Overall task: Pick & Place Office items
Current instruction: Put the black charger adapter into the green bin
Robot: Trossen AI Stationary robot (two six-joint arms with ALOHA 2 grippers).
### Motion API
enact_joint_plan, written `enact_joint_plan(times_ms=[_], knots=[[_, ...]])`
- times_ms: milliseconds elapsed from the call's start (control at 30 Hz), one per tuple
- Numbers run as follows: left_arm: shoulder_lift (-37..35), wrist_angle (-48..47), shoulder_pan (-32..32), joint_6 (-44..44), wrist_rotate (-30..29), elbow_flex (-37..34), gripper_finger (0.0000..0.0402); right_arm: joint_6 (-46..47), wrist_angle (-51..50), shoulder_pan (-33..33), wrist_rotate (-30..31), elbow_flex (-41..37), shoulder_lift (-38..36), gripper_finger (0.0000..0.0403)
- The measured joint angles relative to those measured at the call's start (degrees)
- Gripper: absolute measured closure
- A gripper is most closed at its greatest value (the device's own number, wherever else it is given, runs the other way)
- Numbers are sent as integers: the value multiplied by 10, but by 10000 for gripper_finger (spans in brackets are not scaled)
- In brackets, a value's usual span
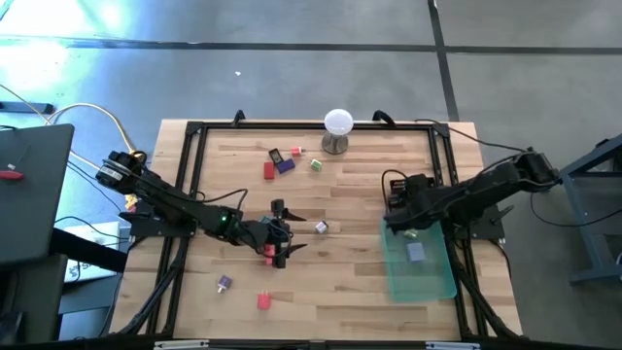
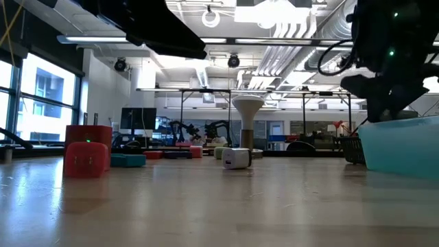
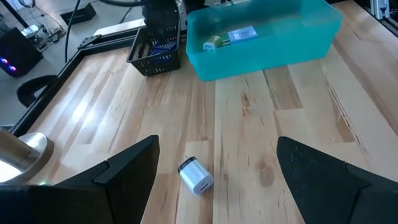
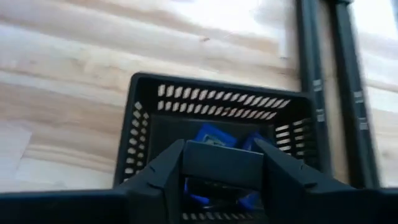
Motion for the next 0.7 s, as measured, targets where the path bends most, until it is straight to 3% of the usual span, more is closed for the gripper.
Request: enact_joint_plan(times_ms=[233, 700], knots=[[0, -3, 0, -2, 0, 0, 85, -47, 50, -35, -29, -39, 0, 215], [0, -3, 0, -2, 0, 0, 85, -89, 41, -46, 13, -43, 0, 210]])
